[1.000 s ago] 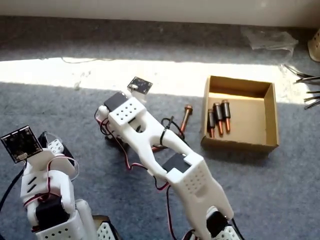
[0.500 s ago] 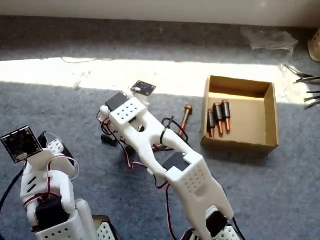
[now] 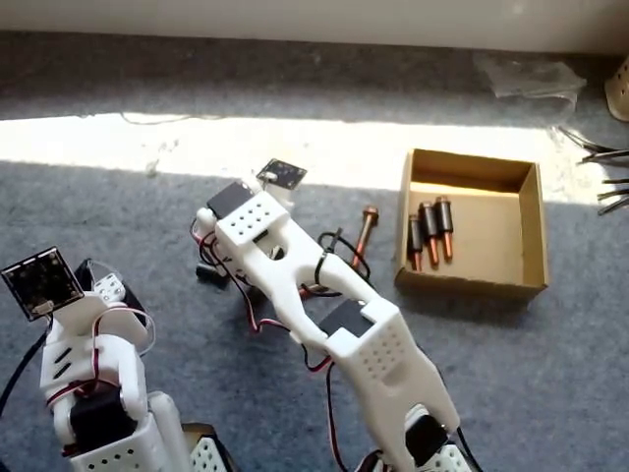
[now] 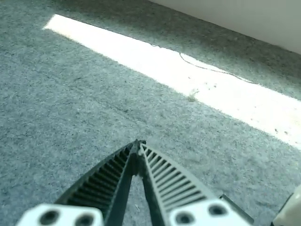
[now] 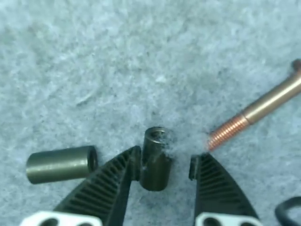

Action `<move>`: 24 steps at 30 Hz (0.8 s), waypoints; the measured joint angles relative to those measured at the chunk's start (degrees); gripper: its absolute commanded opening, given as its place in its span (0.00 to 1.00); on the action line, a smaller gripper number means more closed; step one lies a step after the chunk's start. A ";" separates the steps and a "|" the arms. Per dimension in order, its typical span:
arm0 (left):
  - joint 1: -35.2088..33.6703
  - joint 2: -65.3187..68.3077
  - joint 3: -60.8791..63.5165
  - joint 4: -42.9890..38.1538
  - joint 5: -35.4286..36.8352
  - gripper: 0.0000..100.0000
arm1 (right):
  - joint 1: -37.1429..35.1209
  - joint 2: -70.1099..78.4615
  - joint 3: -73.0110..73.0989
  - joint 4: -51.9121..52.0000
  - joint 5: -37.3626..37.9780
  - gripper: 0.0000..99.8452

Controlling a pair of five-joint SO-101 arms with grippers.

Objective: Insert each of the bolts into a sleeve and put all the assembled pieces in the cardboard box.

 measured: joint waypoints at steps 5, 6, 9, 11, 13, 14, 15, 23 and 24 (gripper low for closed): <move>0.00 0.00 0.00 0.00 0.00 0.01 | 0.00 0.00 0.00 0.00 0.00 0.11; 0.00 0.00 0.00 0.00 0.00 0.01 | 0.00 0.00 0.00 0.00 0.00 0.08; 0.00 0.00 0.00 0.00 0.00 0.01 | 0.00 0.00 0.00 0.09 0.00 0.03; 0.00 0.00 0.00 0.00 0.00 0.01 | 0.00 0.00 0.00 0.26 0.00 0.03; 0.00 0.00 0.00 0.00 0.00 0.01 | 0.00 0.00 0.00 0.35 0.00 0.03; 0.00 -0.09 0.26 0.00 0.00 0.01 | 0.00 0.00 0.00 0.44 0.00 0.03; 0.00 -0.53 0.88 -0.18 0.00 0.01 | 0.00 0.00 0.00 0.44 0.00 0.03; 0.00 0.09 2.64 -3.08 0.00 0.01 | 0.00 0.00 0.00 0.44 0.00 0.09; 0.00 0.09 2.64 -3.08 0.00 0.01 | 0.00 0.44 0.00 0.26 0.00 0.10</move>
